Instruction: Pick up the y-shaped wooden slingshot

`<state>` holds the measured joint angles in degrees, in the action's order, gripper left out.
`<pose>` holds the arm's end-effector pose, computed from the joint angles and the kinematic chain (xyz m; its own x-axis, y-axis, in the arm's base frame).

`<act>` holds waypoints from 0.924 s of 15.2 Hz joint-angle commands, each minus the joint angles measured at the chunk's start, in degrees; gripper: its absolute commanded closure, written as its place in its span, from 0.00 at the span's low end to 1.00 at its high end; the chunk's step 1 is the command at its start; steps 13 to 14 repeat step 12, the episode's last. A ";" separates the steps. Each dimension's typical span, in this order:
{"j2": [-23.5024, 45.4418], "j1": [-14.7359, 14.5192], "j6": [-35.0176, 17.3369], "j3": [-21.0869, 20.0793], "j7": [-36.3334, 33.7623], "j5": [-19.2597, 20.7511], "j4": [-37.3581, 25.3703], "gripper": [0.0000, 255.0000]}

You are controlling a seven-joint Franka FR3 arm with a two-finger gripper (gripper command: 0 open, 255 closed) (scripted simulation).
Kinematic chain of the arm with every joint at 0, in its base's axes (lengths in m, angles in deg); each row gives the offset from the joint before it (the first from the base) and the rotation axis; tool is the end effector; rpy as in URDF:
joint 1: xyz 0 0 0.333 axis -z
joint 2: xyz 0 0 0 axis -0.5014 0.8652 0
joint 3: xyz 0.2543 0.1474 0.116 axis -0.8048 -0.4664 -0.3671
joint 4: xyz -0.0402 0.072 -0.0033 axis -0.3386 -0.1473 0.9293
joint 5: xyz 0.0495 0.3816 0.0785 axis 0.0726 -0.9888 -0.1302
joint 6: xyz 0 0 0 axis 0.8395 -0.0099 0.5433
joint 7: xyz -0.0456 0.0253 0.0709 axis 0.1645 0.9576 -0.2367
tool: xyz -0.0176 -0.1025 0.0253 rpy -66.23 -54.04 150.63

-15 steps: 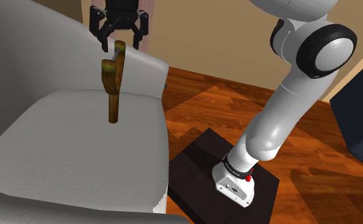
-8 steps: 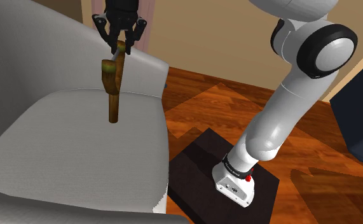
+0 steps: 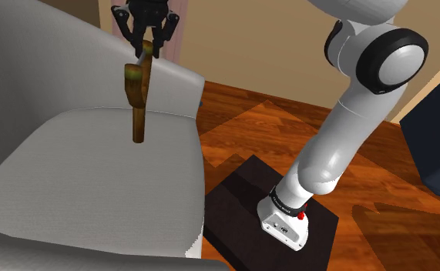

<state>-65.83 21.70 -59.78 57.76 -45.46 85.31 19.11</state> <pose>0.4535 0.3265 0.6579 0.9877 -0.1283 0.0899 -0.1354 -0.9878 0.0776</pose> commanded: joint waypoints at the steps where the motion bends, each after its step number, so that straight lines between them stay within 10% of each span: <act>1: 0.90 -0.28 1.98 -0.19 -0.11 0.49 -2.74 1.00; 14: 6.36 -2.57 11.52 -1.21 -0.81 3.79 -16.83 1.00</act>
